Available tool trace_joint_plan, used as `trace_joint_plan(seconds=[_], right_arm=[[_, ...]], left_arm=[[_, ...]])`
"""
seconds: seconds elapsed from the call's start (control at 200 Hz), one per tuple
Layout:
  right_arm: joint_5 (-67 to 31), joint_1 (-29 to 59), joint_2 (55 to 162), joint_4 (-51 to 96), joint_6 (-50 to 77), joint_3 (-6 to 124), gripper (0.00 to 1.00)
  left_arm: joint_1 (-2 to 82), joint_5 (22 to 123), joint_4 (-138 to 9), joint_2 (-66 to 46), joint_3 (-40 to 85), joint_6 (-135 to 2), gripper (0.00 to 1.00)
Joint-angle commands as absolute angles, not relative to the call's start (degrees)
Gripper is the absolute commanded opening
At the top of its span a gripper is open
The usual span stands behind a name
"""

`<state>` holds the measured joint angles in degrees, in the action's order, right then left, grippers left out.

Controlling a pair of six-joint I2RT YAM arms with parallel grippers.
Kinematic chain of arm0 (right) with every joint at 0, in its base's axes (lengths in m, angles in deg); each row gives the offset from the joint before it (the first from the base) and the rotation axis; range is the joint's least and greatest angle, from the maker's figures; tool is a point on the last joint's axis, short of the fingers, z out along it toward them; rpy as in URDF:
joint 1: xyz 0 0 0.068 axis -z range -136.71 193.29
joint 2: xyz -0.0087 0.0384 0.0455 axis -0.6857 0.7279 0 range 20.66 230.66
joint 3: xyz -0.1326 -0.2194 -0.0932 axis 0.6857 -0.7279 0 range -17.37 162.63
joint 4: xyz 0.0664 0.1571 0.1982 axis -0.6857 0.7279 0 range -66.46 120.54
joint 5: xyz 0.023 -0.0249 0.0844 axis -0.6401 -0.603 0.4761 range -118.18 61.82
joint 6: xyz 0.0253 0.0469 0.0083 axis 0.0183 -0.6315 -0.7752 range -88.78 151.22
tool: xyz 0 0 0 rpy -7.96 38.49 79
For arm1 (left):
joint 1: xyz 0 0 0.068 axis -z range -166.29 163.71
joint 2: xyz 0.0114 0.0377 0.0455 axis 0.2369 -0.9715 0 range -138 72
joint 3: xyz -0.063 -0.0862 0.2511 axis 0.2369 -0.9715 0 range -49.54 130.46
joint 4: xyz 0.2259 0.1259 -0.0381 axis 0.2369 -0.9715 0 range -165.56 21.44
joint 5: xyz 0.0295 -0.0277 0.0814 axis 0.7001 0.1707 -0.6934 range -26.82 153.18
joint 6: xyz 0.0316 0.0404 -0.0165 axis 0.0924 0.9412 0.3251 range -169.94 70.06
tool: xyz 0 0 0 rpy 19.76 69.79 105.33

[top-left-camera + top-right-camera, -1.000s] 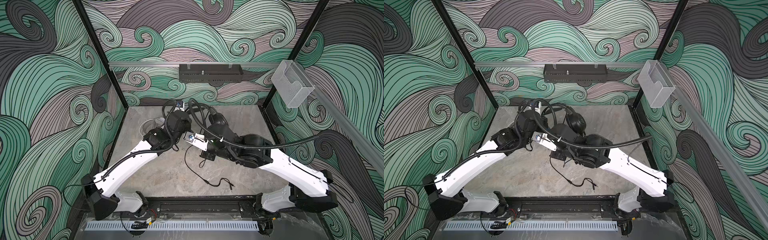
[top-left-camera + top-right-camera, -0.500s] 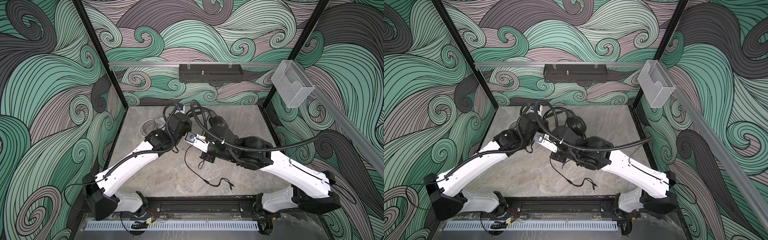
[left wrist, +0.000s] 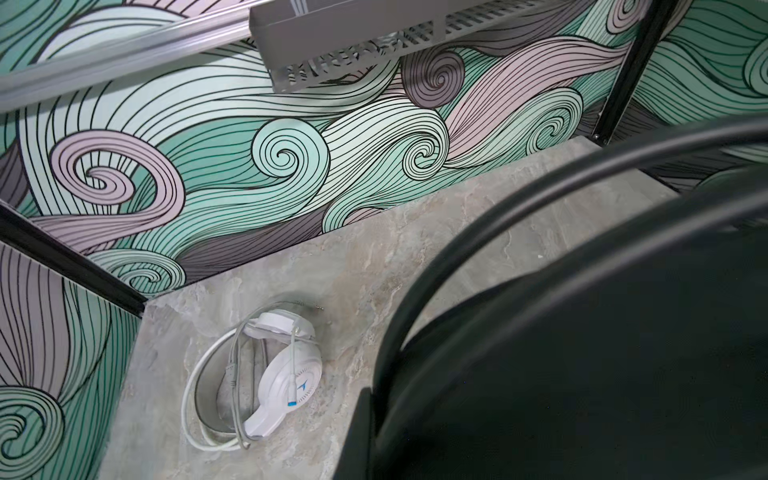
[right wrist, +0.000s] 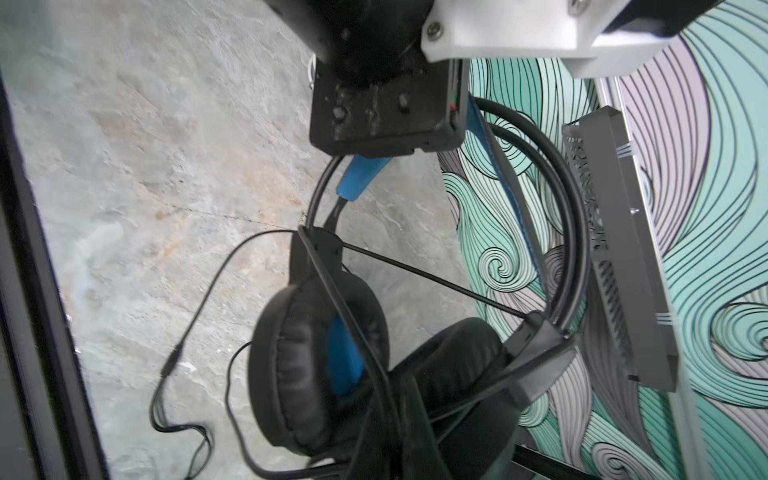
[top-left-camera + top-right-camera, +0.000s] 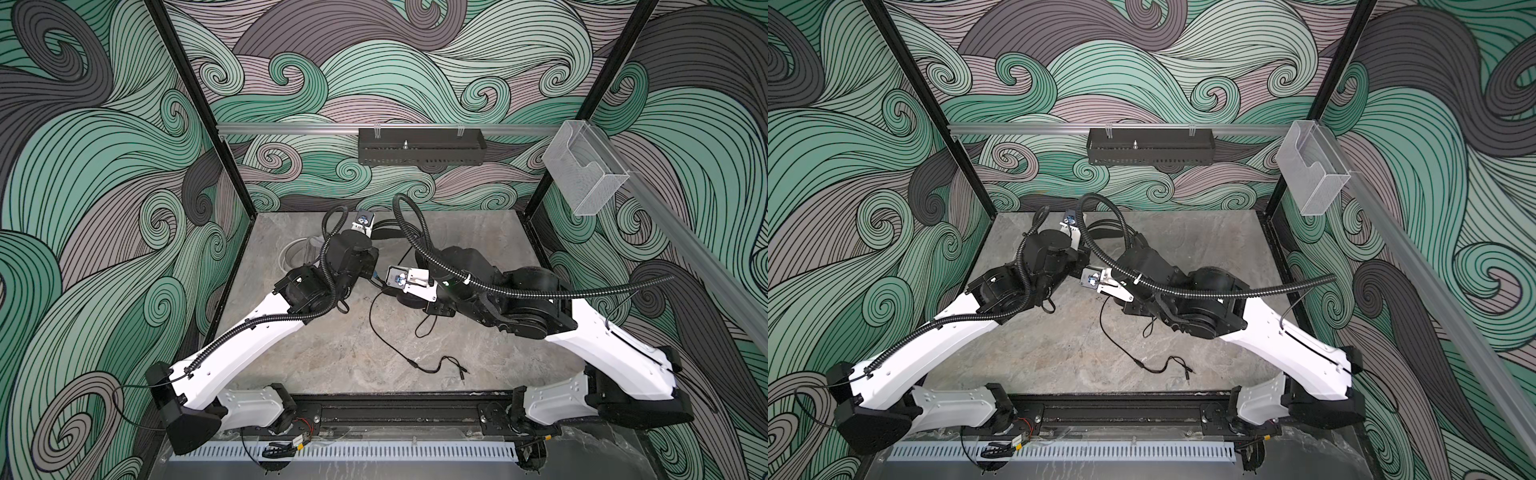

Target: Wrap the headphones

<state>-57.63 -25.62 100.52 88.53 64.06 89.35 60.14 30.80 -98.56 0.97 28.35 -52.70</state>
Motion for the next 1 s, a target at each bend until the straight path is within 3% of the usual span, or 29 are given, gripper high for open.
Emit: trace_joint_plan(seconds=[0.0, 0.33, 0.615, 0.996], right_arm=[[-67.33, -26.41, 100.32, 88.57, 71.33, 90.97, 0.0], [-80.33, -26.5, 100.43, 81.04, 80.61, 88.05, 0.0], [-82.06, -26.55, 98.72, 79.01, 80.39, 87.15, 0.0], [-75.99, -22.38, 96.1, 71.12, 78.87, 87.41, 0.08]], left_arm=[[60.1, 25.46, -102.69, 0.78, 30.23, -44.68, 0.0], [60.95, 25.8, -105.76, -0.88, 32.43, -39.94, 0.0], [60.99, 20.28, -106.48, -1.09, 33.6, -40.75, 0.0], [60.9, 38.76, -109.81, 2.7, 31.62, -39.06, 0.0]])
